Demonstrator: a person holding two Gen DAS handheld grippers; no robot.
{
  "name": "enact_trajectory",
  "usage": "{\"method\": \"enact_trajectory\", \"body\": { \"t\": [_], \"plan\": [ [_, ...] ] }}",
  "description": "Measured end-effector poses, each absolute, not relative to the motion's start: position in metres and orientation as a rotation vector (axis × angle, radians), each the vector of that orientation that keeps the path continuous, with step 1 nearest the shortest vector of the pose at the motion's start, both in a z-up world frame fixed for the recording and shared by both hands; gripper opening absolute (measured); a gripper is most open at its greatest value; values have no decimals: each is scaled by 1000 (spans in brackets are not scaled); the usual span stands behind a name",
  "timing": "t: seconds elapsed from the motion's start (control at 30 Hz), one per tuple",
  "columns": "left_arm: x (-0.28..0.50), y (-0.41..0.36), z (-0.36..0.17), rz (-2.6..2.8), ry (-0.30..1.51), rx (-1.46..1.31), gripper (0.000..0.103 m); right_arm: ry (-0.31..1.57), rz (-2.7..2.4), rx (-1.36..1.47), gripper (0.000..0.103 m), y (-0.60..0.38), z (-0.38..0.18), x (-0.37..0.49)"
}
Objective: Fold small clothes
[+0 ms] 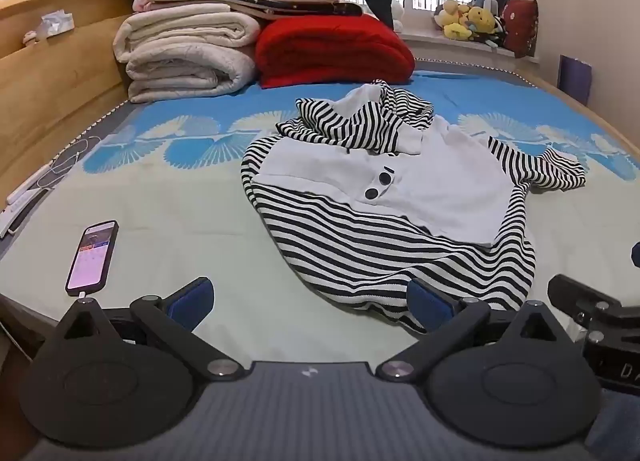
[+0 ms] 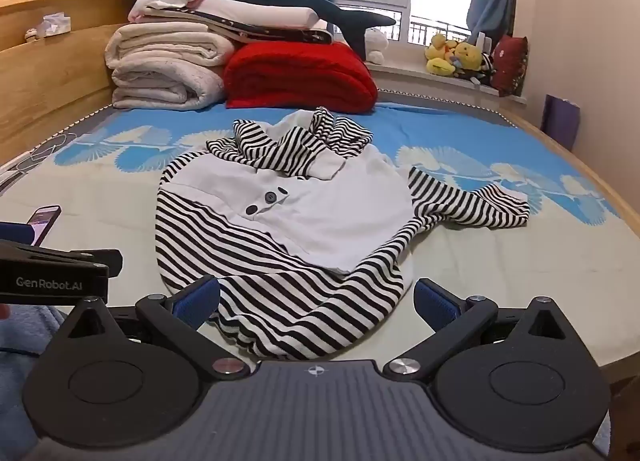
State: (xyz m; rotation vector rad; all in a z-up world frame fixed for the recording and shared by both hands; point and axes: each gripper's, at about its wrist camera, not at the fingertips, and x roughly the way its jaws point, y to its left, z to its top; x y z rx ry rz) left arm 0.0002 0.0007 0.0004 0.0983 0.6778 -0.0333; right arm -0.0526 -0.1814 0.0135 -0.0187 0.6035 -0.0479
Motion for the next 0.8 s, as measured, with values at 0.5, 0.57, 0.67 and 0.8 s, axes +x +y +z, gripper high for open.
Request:
{"method": "enact_trajectory", "body": {
  "t": [0.5, 0.57, 0.67, 0.8],
  "plan": [
    [-1, 6, 3, -33, 681, 97, 103, 597, -21, -55, 102, -174, 16, -55],
    [-2, 4, 6, -27, 673, 102, 103, 596, -19, -59, 102, -172, 16, -56],
    [-4, 4, 7, -26, 668, 104, 103, 597, -20, -59, 102, -174, 17, -55],
    [-4, 4, 7, -28, 669, 103, 103, 599, -26, -60, 102, -173, 16, -55]
  ]
}}
